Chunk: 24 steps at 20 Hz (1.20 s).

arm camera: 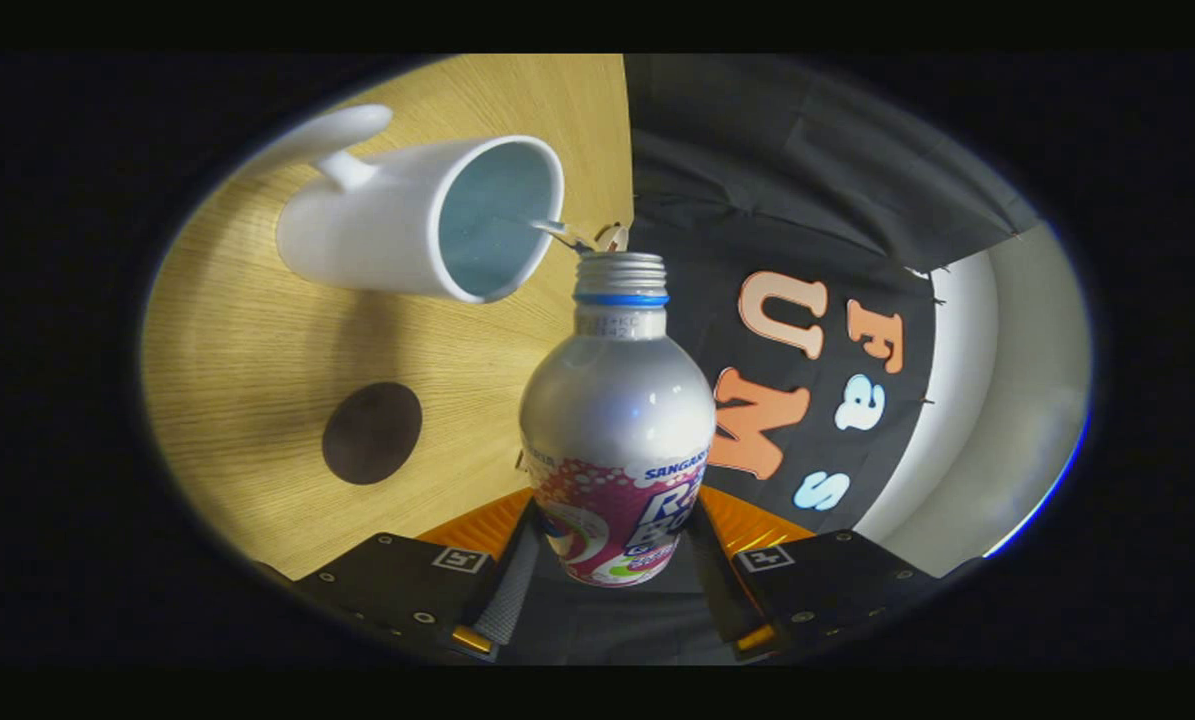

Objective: Take the bottle from table, then pour the juice into the cup, finally place the bottle on the coaster

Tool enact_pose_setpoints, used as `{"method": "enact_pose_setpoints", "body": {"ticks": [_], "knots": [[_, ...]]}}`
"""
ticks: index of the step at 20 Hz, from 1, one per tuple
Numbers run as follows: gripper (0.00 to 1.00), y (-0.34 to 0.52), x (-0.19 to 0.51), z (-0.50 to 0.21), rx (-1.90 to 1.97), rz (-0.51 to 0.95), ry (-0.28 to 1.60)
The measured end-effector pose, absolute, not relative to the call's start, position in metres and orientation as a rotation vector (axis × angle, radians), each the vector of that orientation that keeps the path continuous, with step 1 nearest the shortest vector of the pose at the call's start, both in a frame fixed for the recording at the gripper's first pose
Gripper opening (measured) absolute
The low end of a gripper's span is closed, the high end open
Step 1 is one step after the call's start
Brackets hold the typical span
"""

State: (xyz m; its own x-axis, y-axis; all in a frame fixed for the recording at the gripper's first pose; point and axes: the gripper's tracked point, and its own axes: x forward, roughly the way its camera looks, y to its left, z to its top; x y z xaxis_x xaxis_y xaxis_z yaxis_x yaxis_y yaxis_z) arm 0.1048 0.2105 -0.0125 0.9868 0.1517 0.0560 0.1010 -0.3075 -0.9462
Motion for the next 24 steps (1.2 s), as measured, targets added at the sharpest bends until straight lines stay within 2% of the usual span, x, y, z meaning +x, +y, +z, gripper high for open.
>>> {"method": "enact_pose_setpoints", "body": {"ticks": [24], "knots": [[0.75, 0.218, 0.1, 0.008, -2.02, 0.061, -0.202]]}}
